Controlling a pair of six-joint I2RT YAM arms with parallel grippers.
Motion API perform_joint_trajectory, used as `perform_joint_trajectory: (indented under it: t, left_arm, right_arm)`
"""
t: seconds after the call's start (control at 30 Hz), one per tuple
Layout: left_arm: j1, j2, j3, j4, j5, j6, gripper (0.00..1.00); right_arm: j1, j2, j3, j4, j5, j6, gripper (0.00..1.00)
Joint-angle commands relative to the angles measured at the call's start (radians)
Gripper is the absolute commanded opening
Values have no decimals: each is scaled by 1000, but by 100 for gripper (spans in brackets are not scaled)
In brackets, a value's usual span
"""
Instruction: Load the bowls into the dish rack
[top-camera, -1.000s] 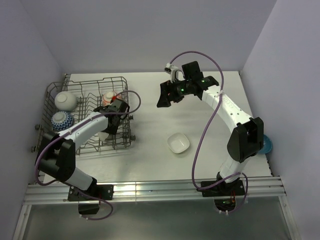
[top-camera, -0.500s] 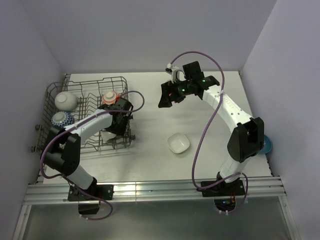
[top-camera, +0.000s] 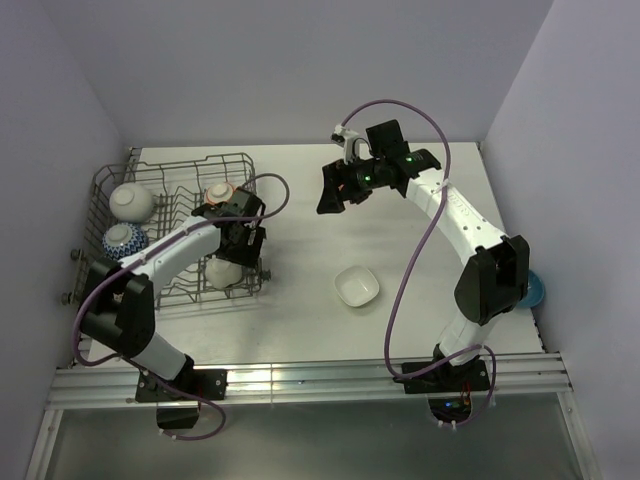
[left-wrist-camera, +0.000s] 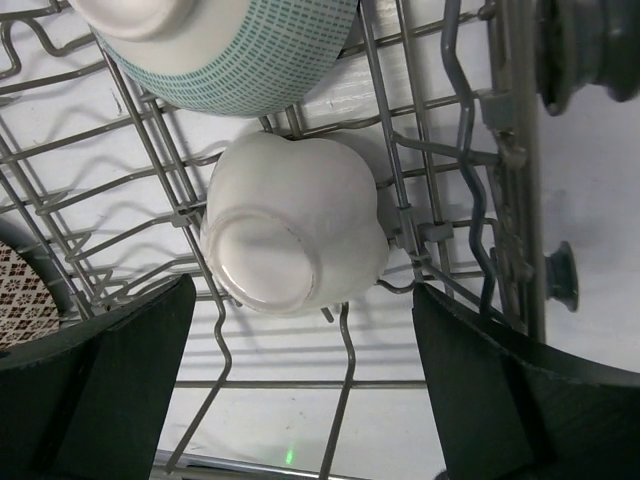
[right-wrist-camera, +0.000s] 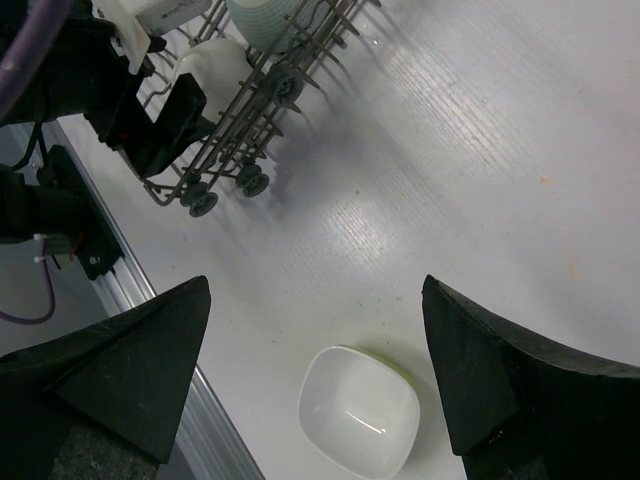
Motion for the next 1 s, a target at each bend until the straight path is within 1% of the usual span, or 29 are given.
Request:
perform_joint_trajectory:
  t: [0.0,0.1,0.13,0.2,0.23,0.27,0.33,0.37,0.43,0.47,0.57,0.6,0.67,0.7,0.73,0.77,0.87,0.9,0.97]
  left_arm:
    - [-4,-67,59,-17,30,4,96]
    - [6,-120,86,-8,68,15,99]
    - [14,-142,94,13,138,27,99]
    - [45,-208,105,48,205,65,99]
    - [58,-249,110,82,275,78,100]
    - [74,-269,117,99,315,104,100]
    - [126,-298,148,143,387,124,99]
    - [143,-317,177,151,479,135,100]
    - [210,-332,205,168,571,139,99]
    - [257,-332,228,182,642,132,99]
    - [336,-328,257,220,801,110,99]
    - [392,-323,258,234,901,98,100]
    - [443,-317,252,271,973,54,99]
    - [486,-312,251,295,1018,37,100]
    - [503,-306,248,308,1033,2,99]
    - [549,-301,246,318,1046,-11,99]
    - [617,-300,225,349,1110,-33,99]
    - [631,-306,217,357,1134,-34,99]
    - [661,-315,191,361,1136,-33,99]
  right_arm:
    - [-6,-16,47,-8,14,-21,93]
    - [-12,-29,32,-2,31,-23,93]
    - [-24,-32,26,1,33,-17,94]
    - [-39,-35,21,5,33,-9,94]
    - [-59,-36,19,6,34,2,94]
    - [-69,-38,16,8,37,8,94]
    - [-90,-46,1,27,59,32,94]
    - [-111,-47,-2,37,76,43,94]
    - [-131,-29,4,54,144,77,95]
    - [-145,-12,16,51,172,85,95]
    - [-162,100,111,8,269,115,95]
    - [-165,155,133,3,293,123,94]
    - [-167,206,194,8,344,141,94]
    - [-167,255,213,17,359,157,94]
    - [-167,279,248,23,397,164,94]
    - [-167,325,265,32,413,175,94]
    - [-184,407,306,93,444,218,91]
    - [-194,425,321,128,448,235,91]
    - [-205,474,337,159,438,246,90]
